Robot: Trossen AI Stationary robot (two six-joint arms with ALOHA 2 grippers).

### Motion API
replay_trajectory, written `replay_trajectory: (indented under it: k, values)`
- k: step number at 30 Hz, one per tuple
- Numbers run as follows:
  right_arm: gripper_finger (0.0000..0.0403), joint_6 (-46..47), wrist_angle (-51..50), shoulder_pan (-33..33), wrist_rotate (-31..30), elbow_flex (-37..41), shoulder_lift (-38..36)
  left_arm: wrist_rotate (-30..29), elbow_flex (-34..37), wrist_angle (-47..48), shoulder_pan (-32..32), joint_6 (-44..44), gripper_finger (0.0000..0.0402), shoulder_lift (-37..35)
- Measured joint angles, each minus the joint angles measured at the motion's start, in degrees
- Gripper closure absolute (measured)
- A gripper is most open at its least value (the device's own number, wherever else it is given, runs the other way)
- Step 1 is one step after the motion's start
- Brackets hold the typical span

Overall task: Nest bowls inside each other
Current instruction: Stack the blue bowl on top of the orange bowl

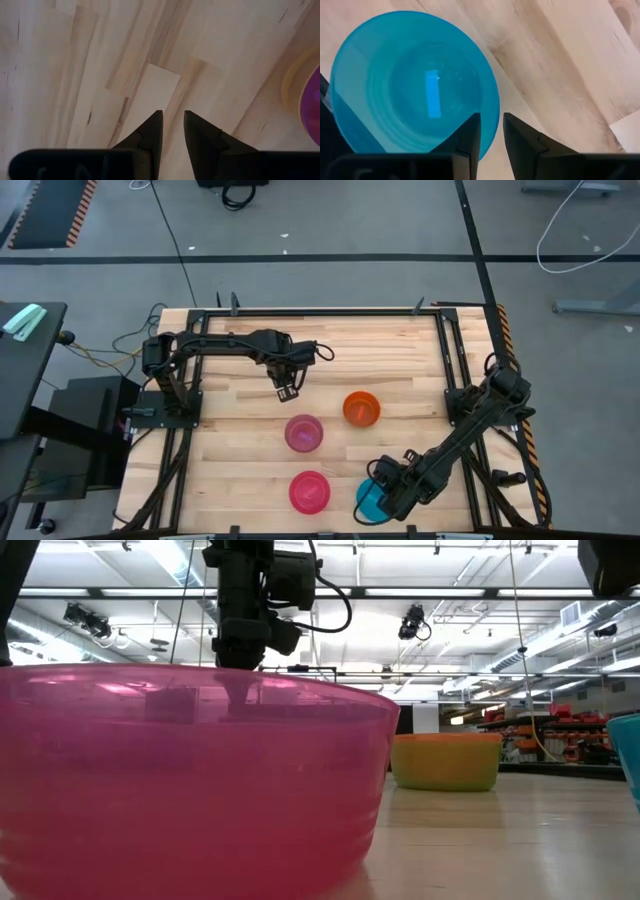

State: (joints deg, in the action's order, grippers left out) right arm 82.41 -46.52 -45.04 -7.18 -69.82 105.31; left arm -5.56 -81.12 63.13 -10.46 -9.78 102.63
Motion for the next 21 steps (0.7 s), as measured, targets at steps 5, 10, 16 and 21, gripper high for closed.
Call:
replay_trajectory:
  k: [5,10,16,21]
  values:
    - [0.0311,0.00,0.16,-0.02,-0.26,0.00,1.17,0.00,0.00,-0.03,0.02,0.02,0.0313,0.00]
    - [0.0311,-0.02,0.23,0.13,-0.24,0.00,3.05,0.00,0.00,-0.11,0.02,0.00,0.0311,0.02]
    - [0.0316,-1.13,0.18,0.86,-0.16,0.00,3.44,0.03,0.00,-0.01,0.22,-0.85,0.0320,0.02]
    - [0.0356,-4.37,0.20,1.87,-0.02,0.00,3.44,0.04,0.01,1.27,1.13,-1.38,0.0323,0.02]
